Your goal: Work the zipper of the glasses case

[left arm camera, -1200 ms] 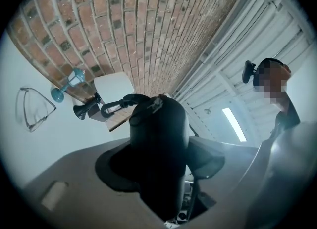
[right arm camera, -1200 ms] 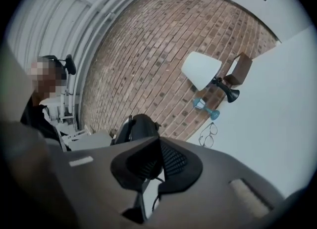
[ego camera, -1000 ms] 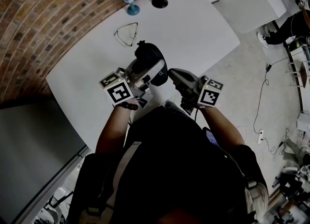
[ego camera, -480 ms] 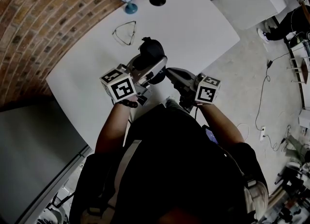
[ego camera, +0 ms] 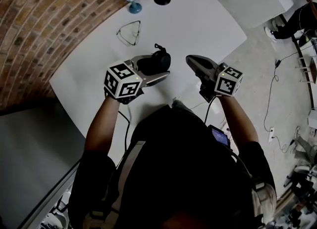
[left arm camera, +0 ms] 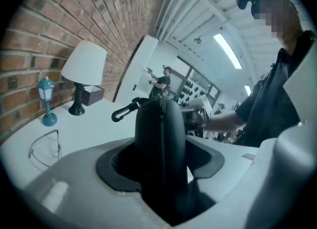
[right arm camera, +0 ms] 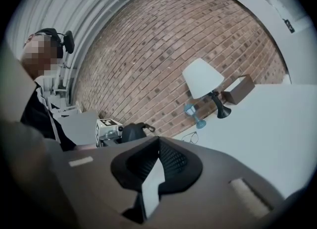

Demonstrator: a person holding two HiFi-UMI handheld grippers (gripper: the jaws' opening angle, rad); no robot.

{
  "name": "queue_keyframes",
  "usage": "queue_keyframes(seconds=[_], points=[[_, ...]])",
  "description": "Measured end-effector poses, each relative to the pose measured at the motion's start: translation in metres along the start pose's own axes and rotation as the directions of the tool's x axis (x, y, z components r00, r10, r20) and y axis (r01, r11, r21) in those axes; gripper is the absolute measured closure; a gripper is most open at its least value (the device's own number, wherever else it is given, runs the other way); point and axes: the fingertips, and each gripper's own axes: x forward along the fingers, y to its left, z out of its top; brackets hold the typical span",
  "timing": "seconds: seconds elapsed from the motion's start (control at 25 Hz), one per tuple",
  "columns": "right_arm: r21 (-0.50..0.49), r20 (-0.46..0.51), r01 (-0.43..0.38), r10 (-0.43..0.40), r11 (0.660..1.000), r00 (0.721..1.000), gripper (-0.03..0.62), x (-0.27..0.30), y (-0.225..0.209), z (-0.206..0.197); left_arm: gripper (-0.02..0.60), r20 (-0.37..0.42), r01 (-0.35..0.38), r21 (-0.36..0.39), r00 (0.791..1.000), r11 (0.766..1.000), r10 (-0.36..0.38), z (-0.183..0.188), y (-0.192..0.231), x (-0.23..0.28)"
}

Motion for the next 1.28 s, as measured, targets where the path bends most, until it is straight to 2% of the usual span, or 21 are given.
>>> queue_keyframes(seconds=[0.08, 0.24, 0.44, 0.56, 0.68, 0.84, 0.92, 1.0, 1.16, 1.28], points=[[-0.052, -0.036, -0.007, 0.005, 0.999, 0.999, 0.591, 0.001, 0.002, 0.008, 0.314, -0.098, -0.009, 0.069, 0.995, 0.998, 0.016, -0.014, 0.001, 0.000], [-0.167, -0.124, -0.056, 0.036, 0.984, 0.992, 0.591, 0.013, 0.017, 0.012, 0.314, -0.263, -0.030, 0.240, 0.960, 0.970, 0.095, -0.034, 0.005, 0.000], [-0.238, -0.247, -0.195, 0.135, 0.951, 0.960, 0.549, 0.034, 0.047, -0.004, 0.314, -0.385, 0.057, 0.312, 0.920, 0.948, 0.071, -0.049, -0.009, 0.002], [-0.236, -0.334, -0.303, 0.216, 0.923, 0.918, 0.534, 0.043, 0.066, -0.012, 0.314, -0.440, 0.129, 0.327, 0.898, 0.936, 0.030, -0.057, -0.018, -0.001], [-0.225, -0.412, -0.368, 0.254, 0.902, 0.875, 0.507, 0.049, 0.078, -0.022, 0.313, -0.463, 0.152, 0.315, 0.886, 0.937, 0.012, -0.062, -0.021, -0.003], [-0.189, -0.485, -0.418, 0.285, 0.889, 0.826, 0.482, 0.054, 0.082, -0.033, 0.313, -0.503, 0.176, 0.306, 0.864, 0.935, 0.002, -0.074, -0.027, -0.004], [-0.130, -0.512, -0.451, 0.330, 0.883, 0.793, 0.478, 0.055, 0.087, -0.038, 0.313, -0.519, 0.196, 0.296, 0.855, 0.935, -0.014, -0.078, -0.031, -0.005], [-0.057, -0.538, -0.484, 0.381, 0.873, 0.752, 0.447, 0.056, 0.093, -0.045, 0.313, -0.531, 0.215, 0.294, 0.847, 0.931, -0.028, -0.081, -0.036, -0.005], [0.020, -0.587, -0.505, 0.419, 0.863, 0.693, 0.441, 0.057, 0.095, -0.061, 0.313, -0.564, 0.241, 0.345, 0.826, 0.907, -0.005, -0.088, -0.038, -0.004], [0.064, -0.618, -0.524, 0.446, 0.850, 0.648, 0.441, 0.056, 0.098, -0.071, 0.313, -0.583, 0.254, 0.356, 0.812, 0.899, 0.002, -0.092, -0.040, -0.004]])
